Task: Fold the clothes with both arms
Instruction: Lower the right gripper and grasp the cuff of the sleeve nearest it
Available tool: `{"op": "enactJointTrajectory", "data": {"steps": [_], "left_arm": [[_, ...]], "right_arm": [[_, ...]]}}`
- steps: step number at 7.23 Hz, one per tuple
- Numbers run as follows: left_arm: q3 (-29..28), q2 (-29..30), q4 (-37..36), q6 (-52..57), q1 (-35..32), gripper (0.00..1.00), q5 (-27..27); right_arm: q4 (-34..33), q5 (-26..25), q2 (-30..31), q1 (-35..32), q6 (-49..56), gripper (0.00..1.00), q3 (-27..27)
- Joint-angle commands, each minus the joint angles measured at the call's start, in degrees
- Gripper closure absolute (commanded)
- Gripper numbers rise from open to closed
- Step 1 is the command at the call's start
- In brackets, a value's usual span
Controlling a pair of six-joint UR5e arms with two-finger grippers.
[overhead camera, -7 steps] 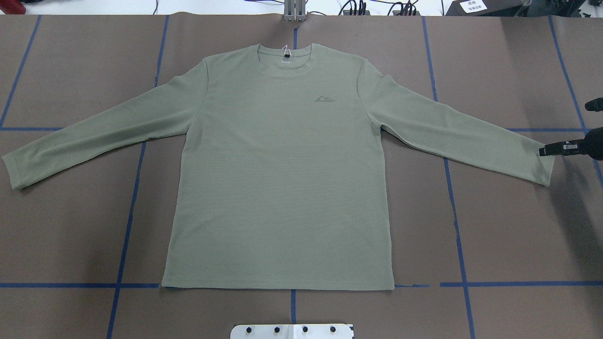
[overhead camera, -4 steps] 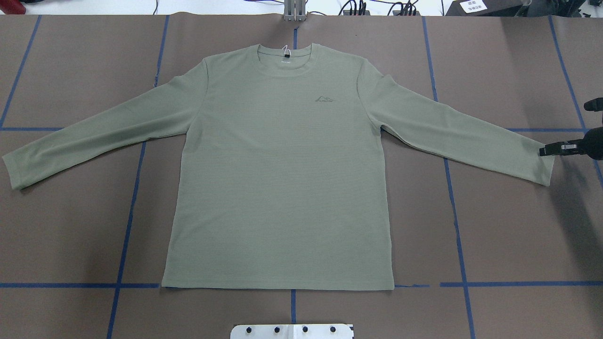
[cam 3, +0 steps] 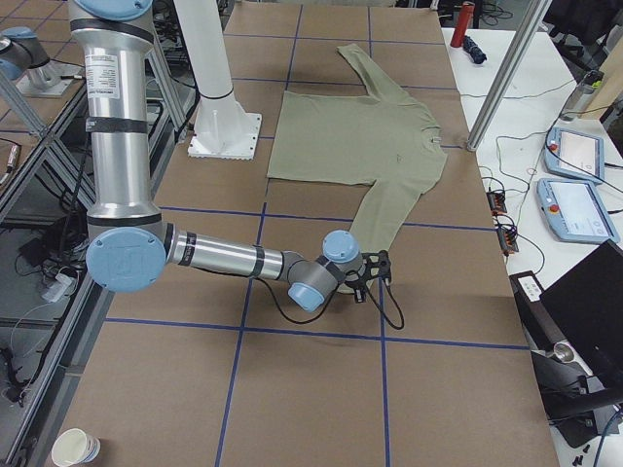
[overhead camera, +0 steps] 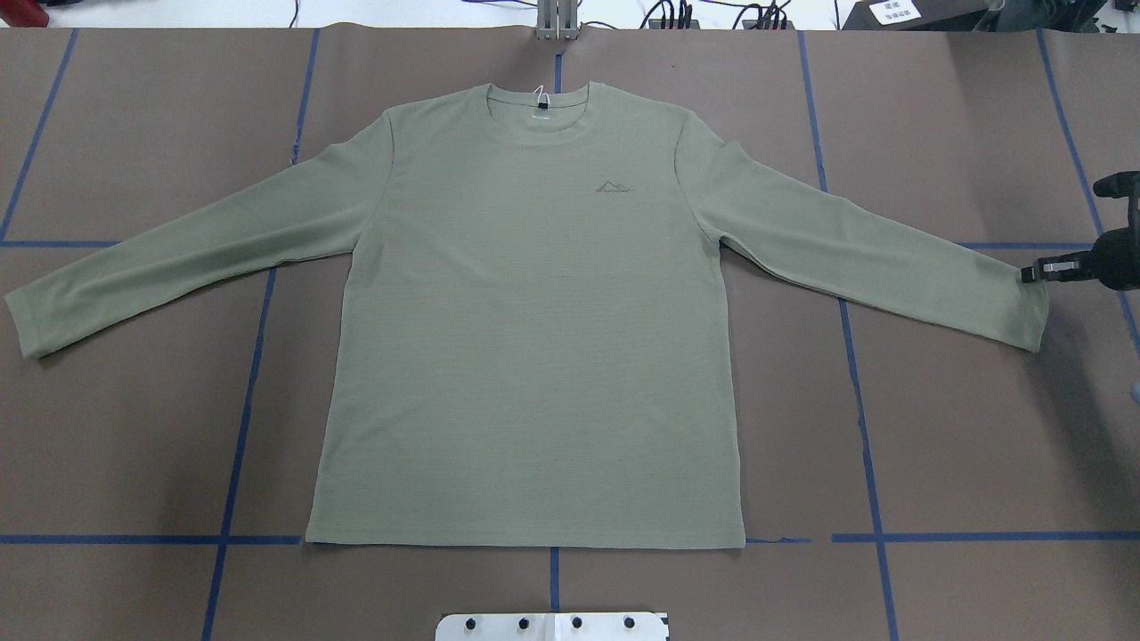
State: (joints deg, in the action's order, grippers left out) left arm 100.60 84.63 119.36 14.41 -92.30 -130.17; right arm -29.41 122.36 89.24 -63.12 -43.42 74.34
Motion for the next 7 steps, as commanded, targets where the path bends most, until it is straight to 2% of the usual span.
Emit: {"op": "enactJointTrajectory", "data": {"steps": [1, 2, 4, 5, 6, 7], "left_arm": [[-0.1, 0.0, 0.1, 0.0, 0.0, 0.00, 0.0], [-0.1, 0.0, 0.0, 0.0, 0.0, 0.00, 0.0], [-0.1, 0.0, 0.0, -0.1, -0.1, 0.00, 0.1], [-0.1, 0.0, 0.0, -0.2, -0.1, 0.00, 0.1], [-0.1, 0.0, 0.0, -0.3, -0.1, 0.00, 0.1], [-0.1, 0.0, 0.0, -0.3, -0.1, 0.00, 0.1]], "right_arm": [[-4.0, 0.3, -0.2, -0.3, -0.1, 1.00, 4.7], [-11.8, 0.0, -0.1, -0.6, -0.1, 1.00, 10.7], [-32.7, -1.4, -0.8, -0.5, -0.9, 1.00, 26.4], [-44.2, -1.6, -4.3, -0.6, -1.0, 1.00, 32.6], [-57.7, -3.1, -11.6, -0.4, -4.7, 1.00, 36.6], [-70.4, -4.8, -22.2, 1.5, -10.0, 1.00, 37.0]]}}
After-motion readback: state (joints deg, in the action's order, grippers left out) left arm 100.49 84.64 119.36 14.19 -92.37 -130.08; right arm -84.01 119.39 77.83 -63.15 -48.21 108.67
